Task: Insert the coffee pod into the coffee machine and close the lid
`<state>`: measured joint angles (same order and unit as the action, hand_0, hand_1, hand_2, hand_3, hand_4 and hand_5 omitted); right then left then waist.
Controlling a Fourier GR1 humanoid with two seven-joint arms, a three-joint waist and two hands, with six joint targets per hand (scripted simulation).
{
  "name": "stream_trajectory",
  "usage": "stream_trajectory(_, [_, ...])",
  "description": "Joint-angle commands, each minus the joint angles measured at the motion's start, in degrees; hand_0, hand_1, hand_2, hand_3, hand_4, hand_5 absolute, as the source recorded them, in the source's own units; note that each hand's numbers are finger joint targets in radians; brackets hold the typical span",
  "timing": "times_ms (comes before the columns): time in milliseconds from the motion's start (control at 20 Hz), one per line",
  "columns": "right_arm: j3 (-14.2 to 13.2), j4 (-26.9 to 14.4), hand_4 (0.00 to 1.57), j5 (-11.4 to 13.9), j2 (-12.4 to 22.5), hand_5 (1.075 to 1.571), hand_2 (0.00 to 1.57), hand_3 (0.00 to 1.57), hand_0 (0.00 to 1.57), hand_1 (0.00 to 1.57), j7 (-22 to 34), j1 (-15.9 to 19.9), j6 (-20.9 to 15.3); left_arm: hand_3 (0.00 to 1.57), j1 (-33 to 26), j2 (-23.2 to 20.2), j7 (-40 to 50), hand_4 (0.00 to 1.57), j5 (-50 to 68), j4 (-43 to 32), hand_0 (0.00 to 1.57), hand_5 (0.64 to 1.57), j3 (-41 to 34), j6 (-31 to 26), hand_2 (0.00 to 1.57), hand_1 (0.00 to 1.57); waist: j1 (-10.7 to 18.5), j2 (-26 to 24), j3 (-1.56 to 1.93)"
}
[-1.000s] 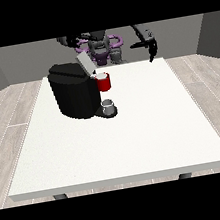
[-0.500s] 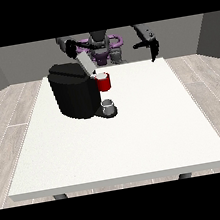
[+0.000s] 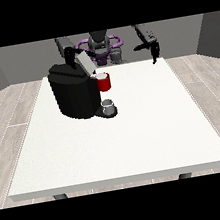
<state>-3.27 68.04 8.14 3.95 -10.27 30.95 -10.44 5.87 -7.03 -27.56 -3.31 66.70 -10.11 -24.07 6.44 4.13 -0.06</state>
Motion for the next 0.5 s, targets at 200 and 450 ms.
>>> stream_trajectory(200, [-2.31,-5.74,0.43,-1.09,1.18,1.571,0.00,0.00,0.00,0.00,-4.29,2.88,0.69,0.00,1.87,-2.10,0.19,0.37,2.14,-0.83,0.00,1.571,-1.29,-1.25,0.00,0.00,0.95,2.69,0.06])
stream_trajectory(450, [-2.45,-5.55,0.40,0.25,1.19,1.571,0.00,0.00,0.00,0.00,-1.92,6.68,-1.67,0.00,3.78,-2.03,-0.90,0.35,2.48,-2.22,0.00,1.571,-1.39,-1.24,0.00,0.00,2.34,5.66,0.05])
